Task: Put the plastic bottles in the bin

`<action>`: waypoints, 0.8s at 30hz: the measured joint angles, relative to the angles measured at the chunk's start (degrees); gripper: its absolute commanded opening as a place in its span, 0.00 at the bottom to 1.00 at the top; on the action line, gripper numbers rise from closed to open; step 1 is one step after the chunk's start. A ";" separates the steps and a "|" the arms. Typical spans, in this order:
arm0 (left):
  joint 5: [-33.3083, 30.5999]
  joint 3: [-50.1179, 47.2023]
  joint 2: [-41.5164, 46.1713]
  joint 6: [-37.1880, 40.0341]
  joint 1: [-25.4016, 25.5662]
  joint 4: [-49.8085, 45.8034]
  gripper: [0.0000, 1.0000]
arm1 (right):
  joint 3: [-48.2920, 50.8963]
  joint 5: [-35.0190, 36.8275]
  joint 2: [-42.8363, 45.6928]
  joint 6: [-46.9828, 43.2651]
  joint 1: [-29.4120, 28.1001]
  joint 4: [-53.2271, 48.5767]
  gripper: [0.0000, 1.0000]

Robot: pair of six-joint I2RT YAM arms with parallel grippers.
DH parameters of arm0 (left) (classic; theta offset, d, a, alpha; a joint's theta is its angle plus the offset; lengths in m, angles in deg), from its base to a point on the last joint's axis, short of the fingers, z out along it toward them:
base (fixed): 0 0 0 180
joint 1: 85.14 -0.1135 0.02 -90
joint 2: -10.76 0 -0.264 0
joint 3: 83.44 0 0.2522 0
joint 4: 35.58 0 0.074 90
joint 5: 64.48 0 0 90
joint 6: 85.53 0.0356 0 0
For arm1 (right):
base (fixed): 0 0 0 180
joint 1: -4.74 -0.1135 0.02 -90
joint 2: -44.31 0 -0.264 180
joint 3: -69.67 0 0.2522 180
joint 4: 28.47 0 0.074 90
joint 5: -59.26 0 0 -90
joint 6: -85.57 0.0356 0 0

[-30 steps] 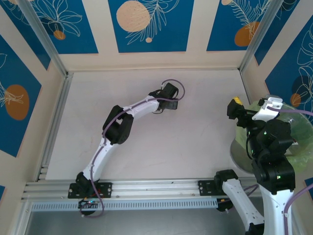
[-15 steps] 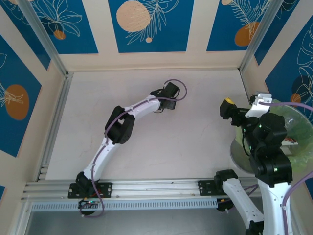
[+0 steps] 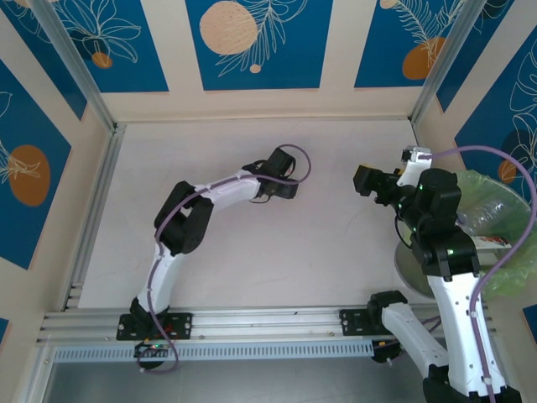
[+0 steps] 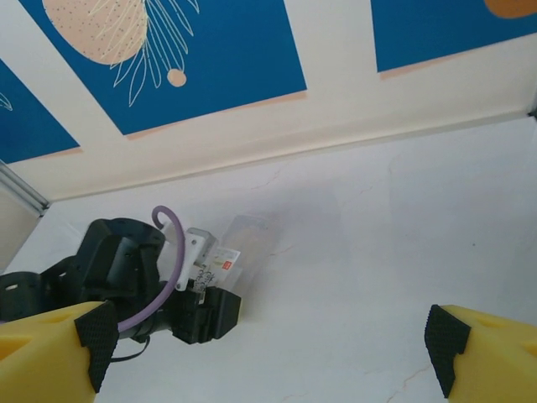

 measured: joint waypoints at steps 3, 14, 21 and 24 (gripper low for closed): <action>3.19 -4.57 4.11 0.02 0.00 3.34 0.55 | 0.02 -0.98 -1.25 1.57 0.00 0.63 0.96; 13.97 -20.11 14.29 0.11 0.17 18.32 0.53 | 1.14 -6.86 -5.35 11.34 -0.33 3.28 0.97; 15.19 -26.60 21.70 4.39 4.07 26.45 0.52 | 3.96 -10.64 -9.81 19.89 -0.37 6.82 0.98; 14.56 -27.41 24.24 6.95 6.73 28.70 0.52 | 4.20 -10.08 -11.82 22.21 -0.42 6.84 0.98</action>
